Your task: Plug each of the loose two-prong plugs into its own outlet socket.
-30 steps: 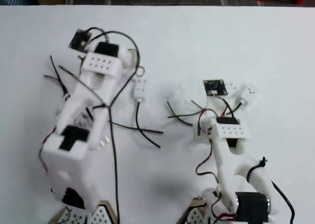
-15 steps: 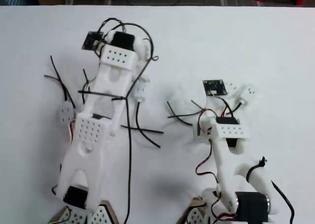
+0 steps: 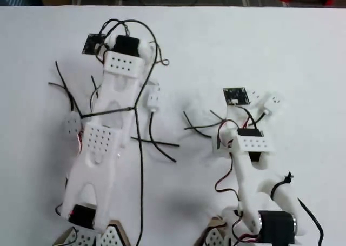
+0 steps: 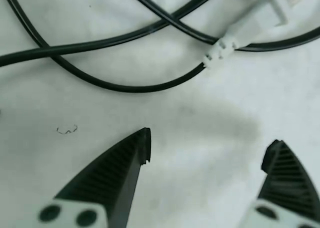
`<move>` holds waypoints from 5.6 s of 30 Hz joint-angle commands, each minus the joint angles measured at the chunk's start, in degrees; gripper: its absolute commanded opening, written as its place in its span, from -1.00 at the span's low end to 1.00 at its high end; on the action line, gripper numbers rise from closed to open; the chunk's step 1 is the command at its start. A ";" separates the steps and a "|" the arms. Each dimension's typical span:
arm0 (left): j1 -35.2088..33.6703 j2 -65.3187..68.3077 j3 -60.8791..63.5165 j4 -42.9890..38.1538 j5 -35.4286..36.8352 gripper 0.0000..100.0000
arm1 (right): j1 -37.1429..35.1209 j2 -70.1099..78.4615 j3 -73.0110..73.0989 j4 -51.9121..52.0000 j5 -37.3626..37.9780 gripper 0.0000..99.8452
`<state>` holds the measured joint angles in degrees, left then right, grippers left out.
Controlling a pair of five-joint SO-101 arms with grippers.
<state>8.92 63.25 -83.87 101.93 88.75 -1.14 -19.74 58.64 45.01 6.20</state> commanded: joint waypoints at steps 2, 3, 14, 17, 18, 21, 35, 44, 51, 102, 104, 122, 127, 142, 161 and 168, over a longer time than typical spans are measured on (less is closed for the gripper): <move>-0.22 -1.80 -2.81 0.62 -9.49 -0.95 | -0.22 -1.89 -0.35 -0.75 -0.62 -0.29; 0.04 -2.59 -2.90 0.62 -14.07 -0.95 | -0.22 -1.89 -0.44 -0.75 -0.62 -0.29; 4.70 -15.43 2.81 0.79 -21.98 -0.95 | -0.22 -1.89 -0.26 -1.80 -0.62 -0.29; 6.46 -21.41 10.29 0.79 -26.29 -0.95 | -0.22 -1.89 -0.26 -1.80 -0.62 -0.29; 7.25 -24.13 12.92 0.79 -26.37 -0.95 | -0.22 -1.89 -0.26 -1.80 -0.62 -0.29; 9.27 -32.66 21.71 0.53 -26.37 -0.95 | -0.22 -1.89 -0.26 -1.89 -0.62 -0.29; 10.15 -57.80 44.04 -0.79 -36.66 -0.95 | -0.31 -1.89 -0.26 -1.80 -0.18 -0.29; 6.20 -69.76 60.31 -3.69 -37.54 -0.95 | -0.31 -1.89 -0.18 -1.71 -0.09 -0.29; -2.15 -74.77 84.75 -16.09 -62.59 -0.95 | -0.31 -1.89 -0.18 -1.71 -0.09 -0.29; -1.19 -79.87 127.56 -41.14 -118.15 -0.94 | -1.89 -1.89 -0.09 -1.63 -0.09 -0.29; -1.80 -79.78 127.30 -40.18 -119.65 -0.94 | -1.89 -1.89 -0.09 -1.71 -0.09 -0.29; -1.98 -79.69 127.56 -36.57 -124.04 -0.85 | -1.80 -1.89 -0.09 -1.80 -0.09 -0.29; -1.98 -79.34 128.00 -36.13 -125.45 -0.85 | -1.80 -1.89 -0.09 -1.80 -0.09 -0.29; -6.29 -79.34 124.04 -27.60 -131.69 -0.85 | -1.80 -1.89 -0.09 -1.89 -0.09 -0.29; 7.69 -79.78 115.34 -28.13 -121.67 -0.86 | -1.63 -1.89 -0.09 -1.89 -0.09 -0.29; 12.79 -79.78 121.05 -43.34 -110.51 -0.93 | -1.63 -1.89 -0.09 -1.89 -0.09 -0.29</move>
<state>20.53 -14.73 35.52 64.75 -25.45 -2.64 -19.74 58.81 44.04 6.20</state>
